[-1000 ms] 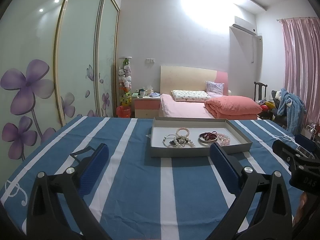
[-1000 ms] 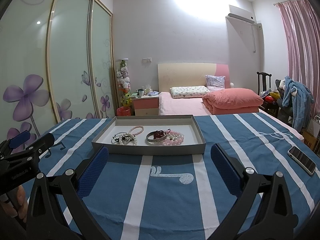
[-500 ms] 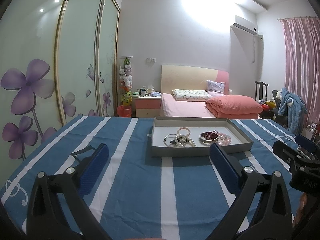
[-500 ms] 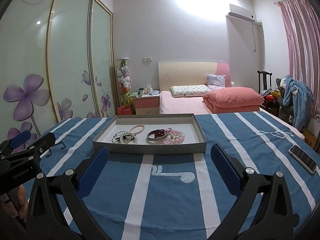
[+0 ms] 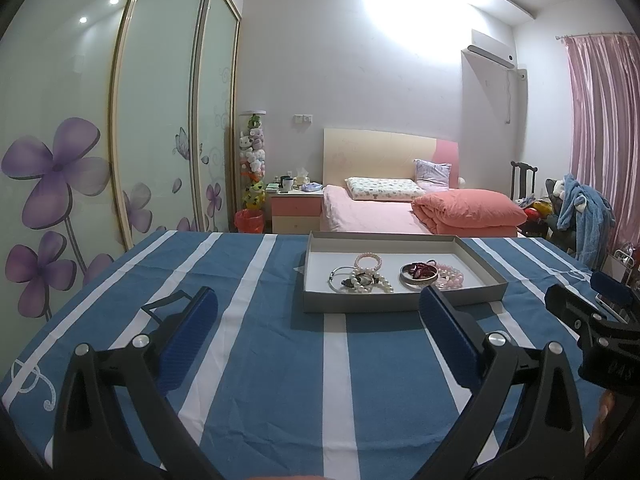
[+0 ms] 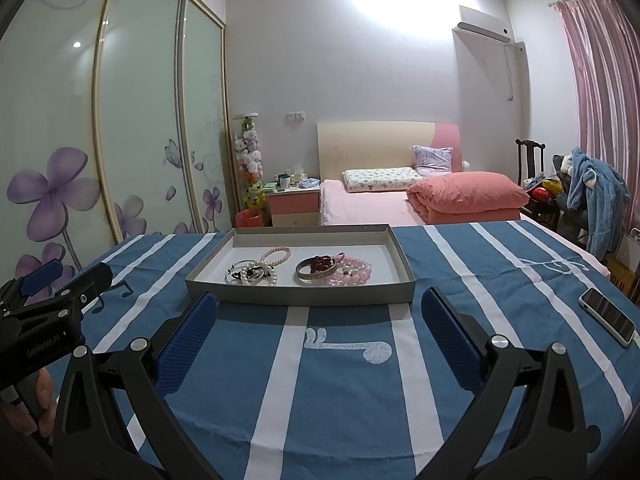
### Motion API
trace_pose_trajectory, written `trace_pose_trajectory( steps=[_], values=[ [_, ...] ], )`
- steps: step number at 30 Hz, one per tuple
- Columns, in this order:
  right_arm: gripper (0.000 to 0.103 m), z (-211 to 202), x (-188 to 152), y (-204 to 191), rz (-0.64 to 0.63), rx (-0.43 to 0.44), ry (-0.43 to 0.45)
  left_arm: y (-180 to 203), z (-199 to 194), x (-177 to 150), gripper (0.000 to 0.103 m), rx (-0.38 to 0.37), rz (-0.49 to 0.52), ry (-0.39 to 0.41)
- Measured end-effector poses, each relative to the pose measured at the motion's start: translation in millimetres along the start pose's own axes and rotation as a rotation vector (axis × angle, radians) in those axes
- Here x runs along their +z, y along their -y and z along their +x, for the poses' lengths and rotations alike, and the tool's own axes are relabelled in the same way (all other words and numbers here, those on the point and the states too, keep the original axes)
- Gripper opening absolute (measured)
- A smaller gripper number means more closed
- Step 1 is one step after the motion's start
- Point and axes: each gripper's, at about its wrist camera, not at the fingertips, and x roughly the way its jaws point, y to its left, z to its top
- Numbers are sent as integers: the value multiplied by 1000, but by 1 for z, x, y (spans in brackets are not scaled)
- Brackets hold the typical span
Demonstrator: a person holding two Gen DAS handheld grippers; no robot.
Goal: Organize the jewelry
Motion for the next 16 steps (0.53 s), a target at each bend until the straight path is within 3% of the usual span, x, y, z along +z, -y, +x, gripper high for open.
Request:
trace_pose_trajectory(
  steps=[16],
  values=[
    [101,-2,-2,-1,1,2,-2,0,2,2,99,11,-10,-3]
  ],
)
